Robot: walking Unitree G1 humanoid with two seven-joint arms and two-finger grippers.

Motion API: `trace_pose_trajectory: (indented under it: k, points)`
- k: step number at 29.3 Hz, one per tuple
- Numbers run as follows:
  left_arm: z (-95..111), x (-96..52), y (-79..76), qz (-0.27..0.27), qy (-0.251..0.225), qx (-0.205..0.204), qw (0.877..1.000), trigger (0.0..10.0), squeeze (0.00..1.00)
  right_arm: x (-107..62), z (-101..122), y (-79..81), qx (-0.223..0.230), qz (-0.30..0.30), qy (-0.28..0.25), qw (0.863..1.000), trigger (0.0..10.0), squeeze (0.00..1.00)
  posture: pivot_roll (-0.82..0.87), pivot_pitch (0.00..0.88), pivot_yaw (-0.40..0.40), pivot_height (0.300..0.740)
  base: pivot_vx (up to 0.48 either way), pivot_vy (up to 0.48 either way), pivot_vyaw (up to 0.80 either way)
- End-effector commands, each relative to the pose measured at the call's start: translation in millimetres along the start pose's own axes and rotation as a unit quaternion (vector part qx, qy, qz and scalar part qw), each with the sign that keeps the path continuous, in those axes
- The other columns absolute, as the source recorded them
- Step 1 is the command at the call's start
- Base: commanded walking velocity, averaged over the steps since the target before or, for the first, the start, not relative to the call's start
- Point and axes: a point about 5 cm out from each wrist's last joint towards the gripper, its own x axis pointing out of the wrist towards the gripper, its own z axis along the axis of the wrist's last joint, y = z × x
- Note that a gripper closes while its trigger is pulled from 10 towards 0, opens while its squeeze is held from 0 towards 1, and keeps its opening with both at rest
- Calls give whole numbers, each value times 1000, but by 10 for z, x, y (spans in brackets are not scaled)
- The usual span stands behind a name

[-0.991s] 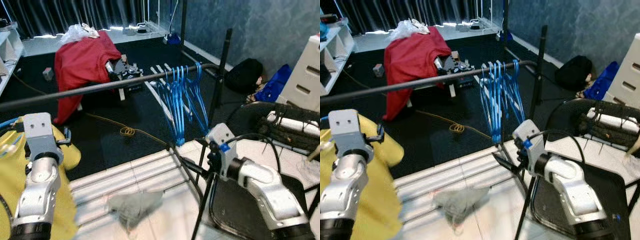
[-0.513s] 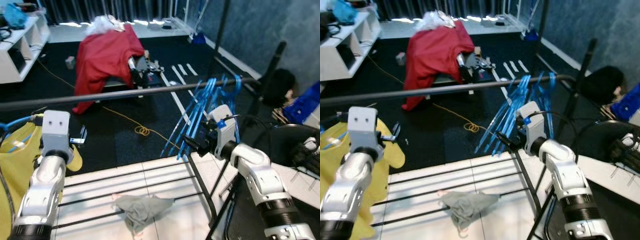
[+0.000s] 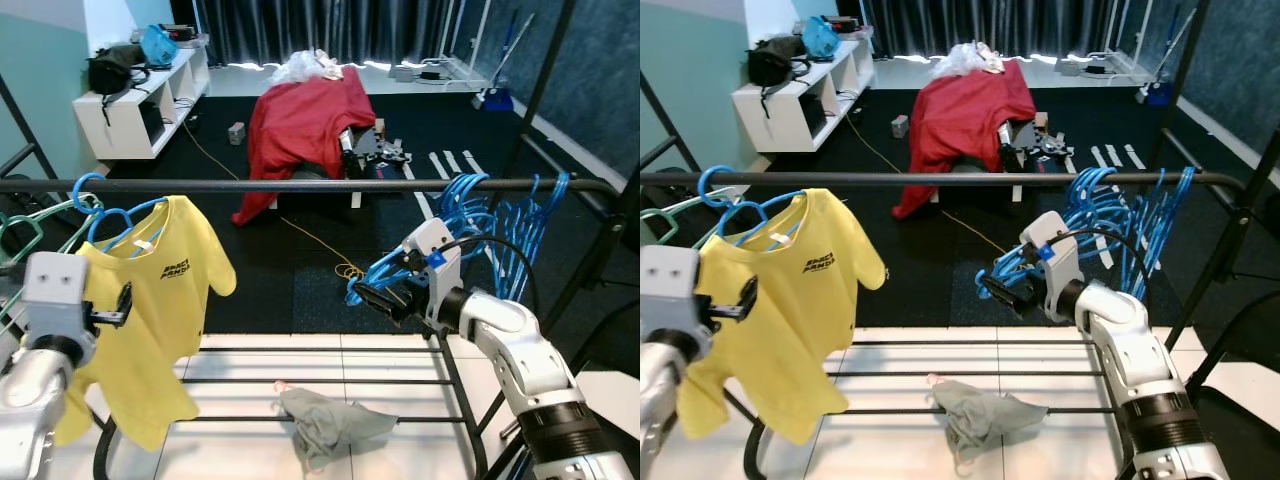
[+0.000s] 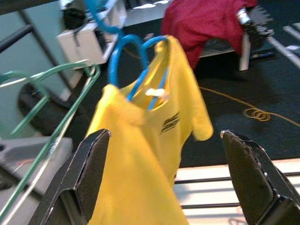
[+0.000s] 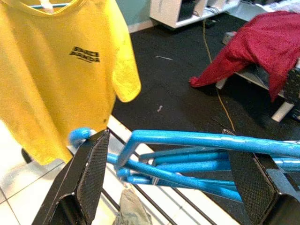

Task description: Hang hanger

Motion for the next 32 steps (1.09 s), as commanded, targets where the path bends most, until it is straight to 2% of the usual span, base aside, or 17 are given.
trace_pose_trajectory:
  k: [1, 2, 3, 6, 7, 9, 10, 11, 12, 17, 20, 22, 26, 27, 28, 29, 32]
  points:
    - [110, -20, -19, -43, -21, -4, 999, 10000, 0, -15, -72, -24, -4, -22, 23, 999, 10000, 0, -57, 0, -18, 740, 0, 0, 0]
    - [203, -32, -126, -106, -47, -30, 993, 10000, 0, -10, -120, -7, -5, -47, 42, 998, 10000, 0, -67, 0, -13, 740, 0, 0, 0]
    - [203, -32, -126, -106, -47, -30, 993, 10000, 0, -10, -120, -7, -5, -47, 42, 998, 10000, 0, -67, 0, -13, 740, 0, 0, 0]
    - [307, 83, -350, -176, -79, -49, 980, 10000, 0, 17, -190, 135, -10, -52, 68, 996, 10000, 0, -75, 0, -5, 740, 0, 0, 0]
    - [314, 207, -389, -164, -81, -40, 982, 10000, 0, 26, -197, 213, -9, -37, 70, 997, 10000, 0, -81, 0, 0, 740, 0, 0, 0]
    - [314, 207, -389, -164, -81, -40, 982, 10000, 0, 26, -197, 213, -9, -37, 70, 997, 10000, 0, -81, 0, 0, 740, 0, 0, 0]
    - [311, 359, -365, -124, -76, -23, 989, 10000, 0, 28, -192, 274, -16, -20, 70, 997, 10000, 0, -89, 0, 7, 740, 0, 0, 0]
    - [311, 359, -365, -124, -76, -23, 989, 10000, 0, 28, -192, 274, -16, -20, 70, 997, 10000, 0, -89, 0, 7, 740, 0, 0, 0]
    - [305, 491, -311, -77, -67, 10, 995, 10000, 0, 20, -183, 321, -19, -5, 68, 997, 10000, 0, -96, 0, 16, 740, 0, 0, 0]
    - [333, 610, -189, -27, -60, 43, 997, 10000, 0, -13, -166, 359, -25, 7, 67, 997, 10000, 0, -111, 0, 29, 740, 0, 0, 0]
    - [333, 610, -189, -27, -60, 43, 997, 10000, 0, -13, -166, 359, -25, 7, 67, 997, 10000, 0, -111, 0, 29, 740, 0, 0, 0]
    - [362, 562, -4, -13, -56, 50, 997, 10000, 0, -76, -157, 371, -28, 17, 69, 997, 10000, 0, -117, 0, 34, 740, 0, 0, 0]
    - [361, 492, 6, -42, -57, 30, 997, 10000, 0, -117, -140, 324, -27, -3, 67, 997, 10000, 0, -114, 0, 27, 740, 0, 0, 0]
    - [337, 401, -62, -86, -59, 5, 995, 10000, 0, -178, -56, 140, -8, -98, 38, 994, 10000, 0, -118, 0, 22, 740, 0, 0, 0]
    - [337, 401, -62, -86, -59, 5, 995, 10000, 0, -178, -56, 140, -8, -98, 38, 994, 10000, 0, -118, 0, 22, 740, 0, 0, 0]
    - [302, 334, -152, -126, -60, -13, 990, 10000, 0, -294, 47, -54, 3, -215, -1, 977, 10000, 0, -129, 0, 20, 740, 0, 0, 0]
    - [302, 334, -152, -126, -60, -13, 990, 10000, 0, -294, 47, -54, 3, -215, -1, 977, 10000, 0, -129, 0, 20, 740, 0, 0, 0]
